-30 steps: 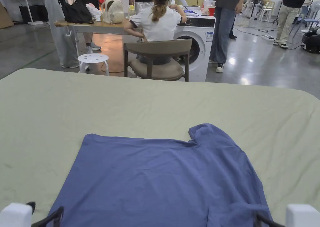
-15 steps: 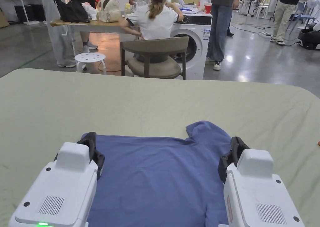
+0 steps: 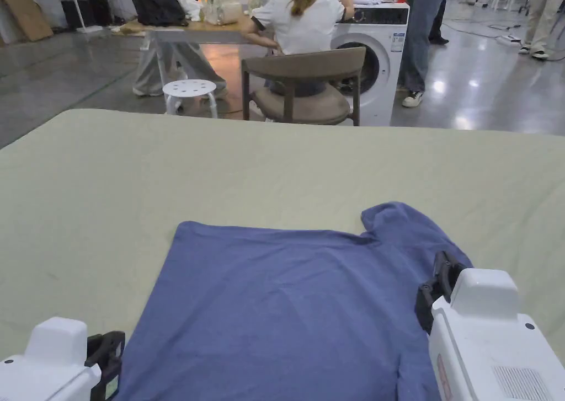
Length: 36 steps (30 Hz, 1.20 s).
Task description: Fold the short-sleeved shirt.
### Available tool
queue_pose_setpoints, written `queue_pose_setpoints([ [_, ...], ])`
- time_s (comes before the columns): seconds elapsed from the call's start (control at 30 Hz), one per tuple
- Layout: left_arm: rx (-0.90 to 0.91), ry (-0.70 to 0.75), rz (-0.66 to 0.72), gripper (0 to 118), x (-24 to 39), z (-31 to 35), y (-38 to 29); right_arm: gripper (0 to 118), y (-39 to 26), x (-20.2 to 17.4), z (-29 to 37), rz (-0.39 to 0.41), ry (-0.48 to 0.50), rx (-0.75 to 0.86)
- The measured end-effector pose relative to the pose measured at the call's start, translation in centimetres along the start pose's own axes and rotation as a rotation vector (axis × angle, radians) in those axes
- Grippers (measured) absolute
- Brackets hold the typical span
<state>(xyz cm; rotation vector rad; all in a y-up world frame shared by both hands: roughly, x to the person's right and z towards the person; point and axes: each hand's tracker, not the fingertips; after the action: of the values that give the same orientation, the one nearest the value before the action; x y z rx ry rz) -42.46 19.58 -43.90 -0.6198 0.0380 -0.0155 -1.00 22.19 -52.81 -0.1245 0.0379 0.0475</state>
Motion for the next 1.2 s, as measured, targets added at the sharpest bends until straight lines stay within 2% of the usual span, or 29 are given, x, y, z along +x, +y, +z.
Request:
queue_pose_setpoints([
  [0.13, -0.221, -0.006, 0.067, 0, -2.1, 0.0, -2.9, 0, -1.2, -0.4, -0.4, 0.001, 0.021, -0.053],
  [0.23, -0.251, -0.001, 0.120, 31, -3.5, -1.3, -4.3, 0, -1.7, -0.6, -0.6, 0.001, 0.031, -0.074],
  [0.27, -0.265, -0.006, 0.145, 50, -3.7, -1.8, -4.4, 0, -1.7, -0.7, -0.5, 0.003, 0.033, -0.078],
  [0.3, -0.278, -0.017, 0.167, 62, -3.8, -2.4, -4.6, 0, -1.8, -0.7, -0.5, 0.007, 0.032, -0.083],
  [0.33, -0.284, -0.020, 0.174, 66, -3.9, -2.9, -4.7, 0, -1.8, -0.6, -0.5, 0.008, 0.033, -0.087],
  [0.6, -0.320, 0.043, 0.126, 64, -3.5, -7.5, -4.1, 0, -2.9, 1.6, 0.0, 0.011, -0.002, -0.145],
  [0.73, -0.331, 0.019, 0.147, 43, -4.0, -9.3, -4.3, 0, -3.7, 3.7, 1.0, 0.016, -0.032, -0.190],
  [0.8, -0.350, 0.047, 0.093, 39, -3.3, -10.0, -4.7, 0, -4.2, 4.8, 1.4, 0.032, -0.059, -0.215],
  [0.83, -0.343, 0.057, 0.083, 32, -2.2, -9.5, -4.8, 0, -4.4, 5.4, 1.6, 0.036, -0.071, -0.231],
  [0.9, -0.337, 0.051, 0.096, 10, -1.9, -9.2, -4.7, 0, -4.7, 6.9, 2.1, 0.034, -0.079, -0.278],
  [1.0, -0.338, 0.031, 0.119, 6, -1.1, -8.7, -4.7, 4, -5.4, 9.0, 2.6, 0.068, -0.091, -0.435],
  [1.03, -0.338, 0.035, 0.109, 5, -1.0, -8.6, -4.6, 12, -5.8, 9.8, 2.7, 0.069, -0.084, -0.492],
  [1.1, -0.335, 0.032, 0.112, 5, -1.1, -8.3, -4.6, 51, -6.5, 11.1, 3.0, 0.073, -0.071, -0.593],
  [1.13, -0.332, 0.029, 0.120, 4, -1.2, -8.1, -4.5, 64, -7.1, 11.9, 3.3, 0.061, -0.056, -0.628],
  [1.17, -0.328, 0.028, 0.118, 4, -1.2, -7.8, -4.4, 73, -7.6, 12.4, 3.5, 0.063, -0.050, -0.654],
  [1.2, -0.325, 0.027, 0.114, 3, -1.2, -7.6, -4.4, 74, -8.2, 12.7, 3.7, 0.070, -0.035, -0.688],
])
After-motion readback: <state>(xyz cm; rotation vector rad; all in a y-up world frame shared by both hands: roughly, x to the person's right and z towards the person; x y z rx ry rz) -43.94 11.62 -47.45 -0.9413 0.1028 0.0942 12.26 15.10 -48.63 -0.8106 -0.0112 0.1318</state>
